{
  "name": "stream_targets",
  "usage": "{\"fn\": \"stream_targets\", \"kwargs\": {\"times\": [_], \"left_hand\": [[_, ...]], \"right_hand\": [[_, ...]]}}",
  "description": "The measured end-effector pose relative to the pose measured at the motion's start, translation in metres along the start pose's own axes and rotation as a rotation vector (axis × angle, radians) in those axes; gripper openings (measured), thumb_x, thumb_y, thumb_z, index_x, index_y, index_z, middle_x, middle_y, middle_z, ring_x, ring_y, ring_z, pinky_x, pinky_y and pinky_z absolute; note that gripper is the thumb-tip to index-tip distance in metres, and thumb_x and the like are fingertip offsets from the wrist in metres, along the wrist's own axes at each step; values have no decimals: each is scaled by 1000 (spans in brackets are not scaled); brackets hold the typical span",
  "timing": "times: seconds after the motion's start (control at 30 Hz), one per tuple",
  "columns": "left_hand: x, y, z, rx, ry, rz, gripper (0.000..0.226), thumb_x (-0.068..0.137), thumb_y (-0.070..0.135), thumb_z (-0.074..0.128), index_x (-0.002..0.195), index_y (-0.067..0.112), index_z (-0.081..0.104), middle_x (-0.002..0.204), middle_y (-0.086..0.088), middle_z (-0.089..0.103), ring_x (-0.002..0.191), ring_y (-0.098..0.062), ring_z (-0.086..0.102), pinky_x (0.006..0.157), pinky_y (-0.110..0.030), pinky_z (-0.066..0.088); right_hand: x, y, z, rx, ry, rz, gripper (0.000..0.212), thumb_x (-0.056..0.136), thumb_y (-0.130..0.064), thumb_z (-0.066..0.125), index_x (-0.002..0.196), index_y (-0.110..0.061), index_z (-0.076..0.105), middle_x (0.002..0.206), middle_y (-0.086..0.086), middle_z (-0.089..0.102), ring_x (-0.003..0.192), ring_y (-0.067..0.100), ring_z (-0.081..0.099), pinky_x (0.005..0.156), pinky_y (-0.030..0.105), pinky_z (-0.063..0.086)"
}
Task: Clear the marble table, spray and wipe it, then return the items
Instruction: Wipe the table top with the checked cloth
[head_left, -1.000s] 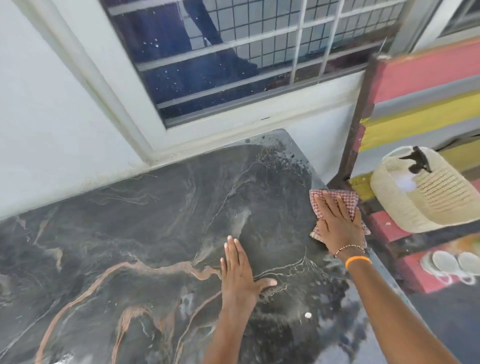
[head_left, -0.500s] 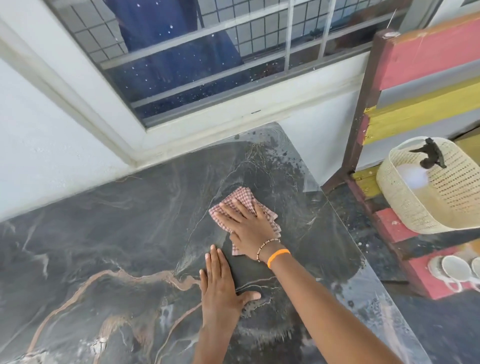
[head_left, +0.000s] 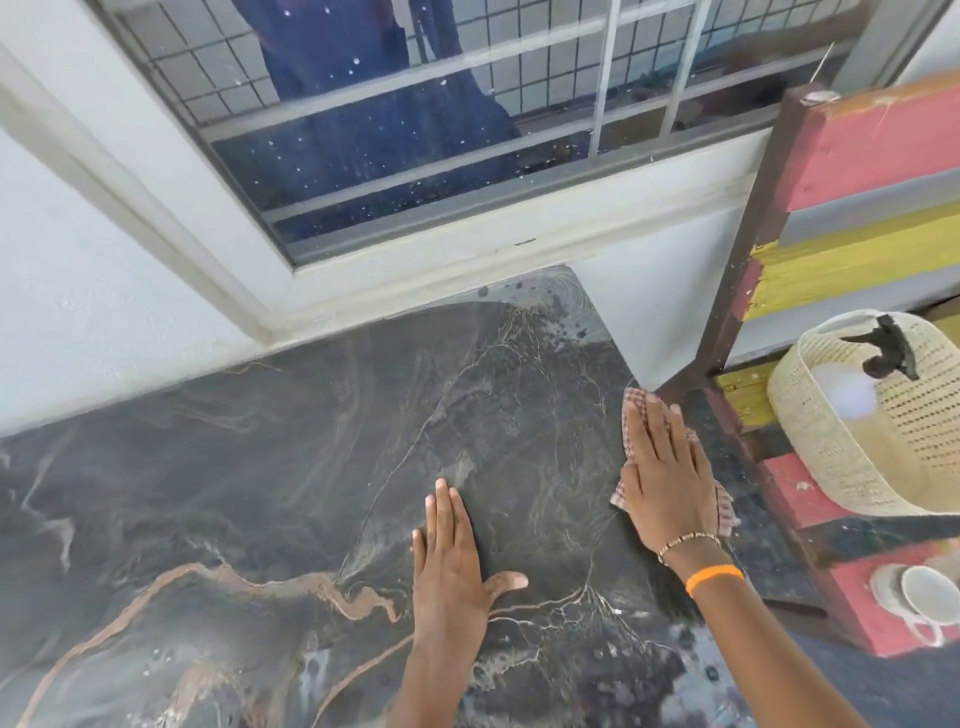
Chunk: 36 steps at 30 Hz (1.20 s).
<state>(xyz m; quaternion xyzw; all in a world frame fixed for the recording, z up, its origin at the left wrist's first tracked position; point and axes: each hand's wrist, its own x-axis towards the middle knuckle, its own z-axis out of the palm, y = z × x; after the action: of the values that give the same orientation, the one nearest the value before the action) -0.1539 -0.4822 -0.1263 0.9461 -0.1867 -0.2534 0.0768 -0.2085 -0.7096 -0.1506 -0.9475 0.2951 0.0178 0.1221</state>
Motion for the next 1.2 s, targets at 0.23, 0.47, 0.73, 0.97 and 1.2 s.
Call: {"fn": "stream_targets", "kwargs": {"times": [0.23, 0.47, 0.73, 0.97, 1.2], "left_hand": [[2, 2, -2, 14, -40, -35, 120, 65, 75, 42, 136, 10, -29, 149, -2, -32, 136, -20, -29, 117, -35, -5], [22, 8, -10, 9, 3, -98, 112, 75, 71, 43, 141, 9, -24, 152, -3, -28, 141, -21, -25, 117, -38, -6], [65, 5, -39, -45, 41, -92, 112, 75, 66, 50, 144, 8, -15, 155, -5, -22, 144, -20, -17, 118, -39, 1], [68, 3, -35, -35, 30, -99, 113, 71, 69, 43, 142, 8, -20, 154, -4, -26, 143, -22, -18, 118, -39, 0], [70, 5, -34, -31, 20, -115, 112, 75, 63, 51, 142, 8, -20, 153, -3, -27, 143, -22, -19, 118, -40, -1]], "right_hand": [[-6, -63, 9, -39, -46, -330, 64, 83, -29, 35, 145, -23, 27, 152, -4, 29, 139, 19, 32, 114, 38, 16], [73, -144, 23, -83, -144, -669, 54, 93, -40, 22, 146, -37, 11, 155, -14, 21, 145, 28, 10, 108, 59, -14], [169, -93, 9, 30, -89, -204, 56, 90, -47, 34, 142, -47, 13, 158, -11, 5, 145, 33, -7, 112, 61, 5], [115, -71, 17, 69, 59, 130, 56, 92, -38, 33, 145, -37, 16, 159, -2, 7, 145, 28, 3, 109, 50, 16], [123, -152, 36, 68, -7, -294, 55, 93, -45, 30, 145, -39, 11, 159, -3, 5, 146, 25, 5, 110, 52, 14]]}}
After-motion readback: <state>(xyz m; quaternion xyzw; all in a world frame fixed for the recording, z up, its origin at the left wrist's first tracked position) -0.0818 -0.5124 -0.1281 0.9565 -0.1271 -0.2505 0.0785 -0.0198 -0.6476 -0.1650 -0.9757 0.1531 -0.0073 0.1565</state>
